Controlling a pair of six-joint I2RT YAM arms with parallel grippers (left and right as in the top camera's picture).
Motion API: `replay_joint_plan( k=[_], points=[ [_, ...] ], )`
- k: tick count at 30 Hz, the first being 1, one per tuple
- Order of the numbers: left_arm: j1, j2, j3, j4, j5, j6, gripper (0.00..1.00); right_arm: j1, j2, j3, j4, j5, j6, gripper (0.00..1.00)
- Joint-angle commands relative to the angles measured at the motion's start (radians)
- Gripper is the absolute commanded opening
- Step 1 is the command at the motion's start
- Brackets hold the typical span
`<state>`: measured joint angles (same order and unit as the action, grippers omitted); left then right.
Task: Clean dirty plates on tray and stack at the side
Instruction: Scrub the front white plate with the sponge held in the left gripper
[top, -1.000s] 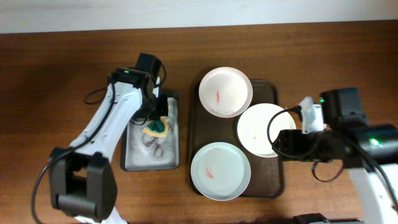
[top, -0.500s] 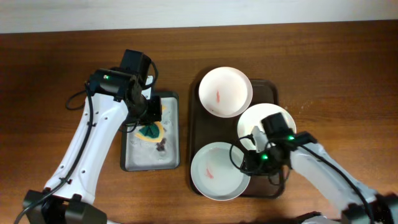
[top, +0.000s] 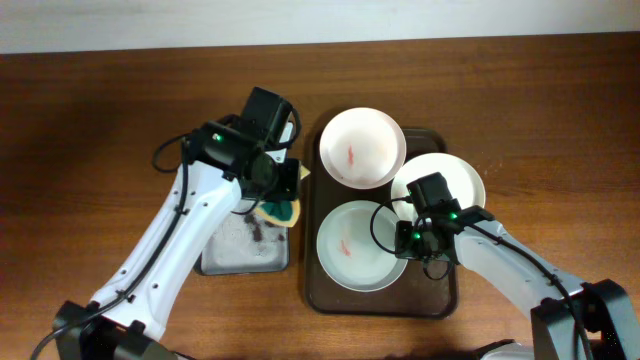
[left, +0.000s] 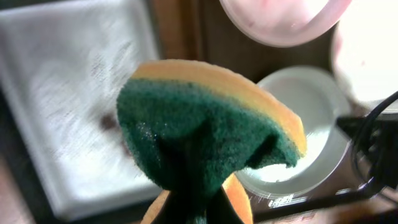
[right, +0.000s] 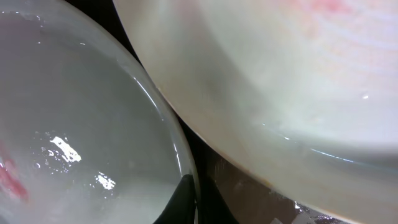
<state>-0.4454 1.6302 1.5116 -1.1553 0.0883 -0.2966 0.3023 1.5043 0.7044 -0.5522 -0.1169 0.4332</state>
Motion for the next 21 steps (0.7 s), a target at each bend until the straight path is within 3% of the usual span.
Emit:
replay_joint_plan(
  k=[1,3,6,13,18,21],
  points=[
    [-0.041,-0.011,-0.148,0.153,0.142,-0.074,0.00,-0.010,0.009,-0.005,-0.010,0.075,0.013,0.04],
    [-0.066,0.010,-0.265,0.269,0.181,-0.159,0.00,-0.010,0.009,-0.005,-0.019,0.076,0.013,0.04],
    [-0.113,0.079,-0.382,0.469,0.349,-0.179,0.00,-0.010,0.009,-0.005,-0.019,0.072,0.013,0.04],
    [-0.249,0.311,-0.408,0.740,0.439,-0.322,0.00,-0.010,0.009,-0.005,-0.020,0.060,0.013,0.04],
    [-0.237,0.446,-0.407,0.725,0.420,-0.362,0.00,-0.010,0.009,-0.005,-0.023,0.042,0.013,0.04],
    [-0.186,0.421,-0.352,0.482,0.109,-0.361,0.00,-0.010,0.009,-0.005,-0.027,0.042,0.013,0.04]
  ],
)
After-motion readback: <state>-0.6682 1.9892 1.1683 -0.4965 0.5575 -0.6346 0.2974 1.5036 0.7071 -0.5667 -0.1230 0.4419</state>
